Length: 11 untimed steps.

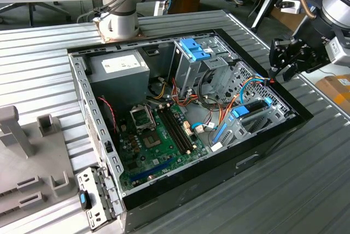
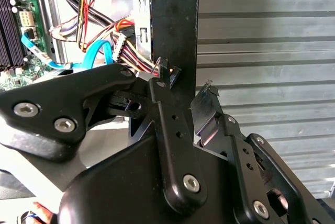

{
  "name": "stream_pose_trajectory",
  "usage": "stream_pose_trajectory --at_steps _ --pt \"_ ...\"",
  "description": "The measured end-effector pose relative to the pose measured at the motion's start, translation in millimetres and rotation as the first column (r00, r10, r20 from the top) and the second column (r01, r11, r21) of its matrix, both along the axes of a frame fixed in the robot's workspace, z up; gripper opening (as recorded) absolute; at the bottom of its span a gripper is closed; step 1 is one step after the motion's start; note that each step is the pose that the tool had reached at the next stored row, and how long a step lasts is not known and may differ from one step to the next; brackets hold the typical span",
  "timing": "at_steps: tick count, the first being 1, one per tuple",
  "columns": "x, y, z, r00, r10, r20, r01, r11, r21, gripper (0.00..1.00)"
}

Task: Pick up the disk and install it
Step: 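Insert the disk into the insertion slot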

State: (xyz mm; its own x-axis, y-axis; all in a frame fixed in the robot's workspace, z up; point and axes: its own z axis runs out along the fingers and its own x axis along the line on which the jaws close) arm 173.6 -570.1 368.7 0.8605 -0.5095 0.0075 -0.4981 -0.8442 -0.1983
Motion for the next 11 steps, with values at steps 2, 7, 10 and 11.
stream_pose_trajectory --at_steps 2,7,10,11 --pt "0.0 0.0 -0.3 1.0 0.0 0.0 0.0 1.0 0.0 0.44" --pt "0.0 0.0 -1.2 1.0 0.0 0.0 0.0 1.0 0.0 0.44" --pt "0.0 0.0 -2.0 1.0 0.0 0.0 0.0 1.0 0.0 0.44" --pt "0.0 0.0 -2.2 1.0 0.0 0.0 0.0 1.0 0.0 0.44"
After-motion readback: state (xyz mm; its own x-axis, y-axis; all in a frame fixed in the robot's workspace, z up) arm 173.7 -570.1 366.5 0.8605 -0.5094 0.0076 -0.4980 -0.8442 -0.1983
